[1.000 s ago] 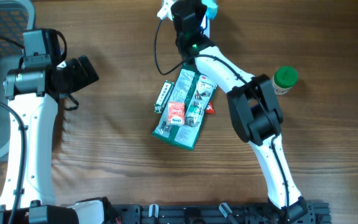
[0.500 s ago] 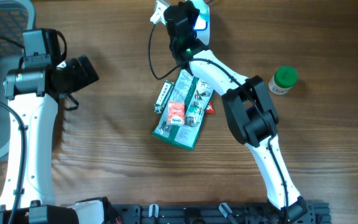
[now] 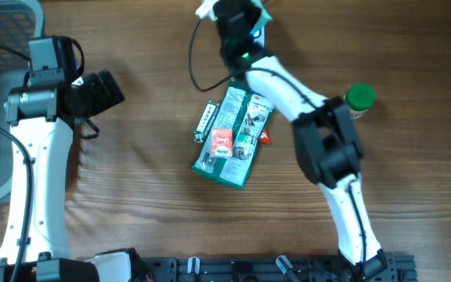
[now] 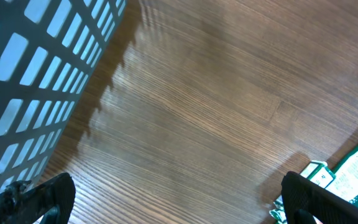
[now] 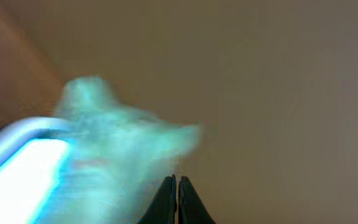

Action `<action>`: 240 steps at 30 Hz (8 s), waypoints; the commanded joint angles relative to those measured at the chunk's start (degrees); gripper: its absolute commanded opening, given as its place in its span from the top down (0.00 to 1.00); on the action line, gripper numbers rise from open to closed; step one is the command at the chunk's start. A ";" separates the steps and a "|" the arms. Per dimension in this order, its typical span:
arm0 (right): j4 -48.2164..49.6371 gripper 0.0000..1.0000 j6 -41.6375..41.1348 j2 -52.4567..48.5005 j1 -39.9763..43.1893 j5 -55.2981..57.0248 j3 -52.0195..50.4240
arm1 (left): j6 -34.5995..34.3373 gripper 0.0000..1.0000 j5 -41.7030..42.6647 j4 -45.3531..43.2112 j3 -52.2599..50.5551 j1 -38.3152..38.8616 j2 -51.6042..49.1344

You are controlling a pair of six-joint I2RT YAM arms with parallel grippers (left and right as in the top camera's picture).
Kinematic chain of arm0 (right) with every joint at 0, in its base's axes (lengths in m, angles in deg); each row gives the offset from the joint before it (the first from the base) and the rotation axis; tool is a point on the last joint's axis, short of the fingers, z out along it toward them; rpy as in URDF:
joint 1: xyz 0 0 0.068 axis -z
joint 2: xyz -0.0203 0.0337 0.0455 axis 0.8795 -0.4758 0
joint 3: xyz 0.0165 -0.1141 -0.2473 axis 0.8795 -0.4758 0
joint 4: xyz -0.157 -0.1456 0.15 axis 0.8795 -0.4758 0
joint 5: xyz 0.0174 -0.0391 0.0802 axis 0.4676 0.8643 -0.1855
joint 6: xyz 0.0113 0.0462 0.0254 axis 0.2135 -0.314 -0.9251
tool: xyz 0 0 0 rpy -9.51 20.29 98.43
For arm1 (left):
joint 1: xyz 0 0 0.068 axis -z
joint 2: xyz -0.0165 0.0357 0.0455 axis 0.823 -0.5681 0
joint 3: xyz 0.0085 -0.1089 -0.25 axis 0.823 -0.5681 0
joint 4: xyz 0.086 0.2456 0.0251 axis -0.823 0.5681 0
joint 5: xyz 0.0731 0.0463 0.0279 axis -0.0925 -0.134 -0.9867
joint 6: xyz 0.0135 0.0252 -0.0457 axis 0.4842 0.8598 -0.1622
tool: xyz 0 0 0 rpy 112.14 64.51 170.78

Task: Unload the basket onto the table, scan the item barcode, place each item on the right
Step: 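Carry the wipes pack right and set it down beside the jar, then reach the right gripper over the pile toward the red Kleenex pack, then grasp the red Kleenex tissue pack with the right gripper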

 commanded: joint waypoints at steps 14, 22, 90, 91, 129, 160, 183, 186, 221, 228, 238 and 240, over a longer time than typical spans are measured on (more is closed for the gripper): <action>-64.48 0.49 -57.07 17.88 17.16 -46.80 -0.48 | -0.09 0.00 0.26 -0.15 0.74 -0.22 -0.37; -54.86 0.43 -77.53 17.88 17.62 -51.01 -8.66 | -0.09 0.00 0.26 -0.15 0.74 -0.22 -0.37; -48.65 0.68 -55.76 26.36 27.74 -22.08 -40.37 | -0.09 0.00 0.26 -0.15 0.74 -0.22 -0.37; -48.41 0.63 -55.01 26.36 27.67 -21.88 -40.13 | -0.09 0.00 0.28 -0.15 0.74 -0.22 -0.37; -43.10 0.65 -77.75 26.32 -16.11 -50.62 -26.99 | -0.09 0.00 0.28 -0.15 0.74 -0.22 -0.37; -63.17 0.86 -75.56 20.90 -10.82 -27.36 -27.43 | -0.09 0.00 0.26 -0.15 0.74 -0.22 -0.37; -43.23 0.96 -77.18 20.44 -13.49 -52.85 -25.88 | -0.09 0.00 0.26 -0.15 0.74 -0.22 -0.37; -43.28 0.96 -79.19 19.17 -16.44 -48.17 -26.47 | -0.09 0.00 0.26 -0.15 0.74 -0.22 -0.37; -70.16 0.95 -105.68 17.92 -4.17 -45.77 -16.85 | -0.09 0.00 0.26 -0.15 0.74 -0.22 -0.37; -69.20 0.90 -113.26 17.92 -4.26 -47.89 -16.87 | -0.09 0.00 0.28 -0.15 0.74 -0.22 -0.37; -68.48 0.56 -114.97 17.90 -4.28 -45.46 -16.92 | -0.09 0.00 0.26 -0.15 0.74 -0.22 -0.37; -68.41 0.56 -115.43 17.90 -4.28 -45.46 -16.94 | -0.09 0.00 0.28 -0.15 0.74 -0.22 -0.37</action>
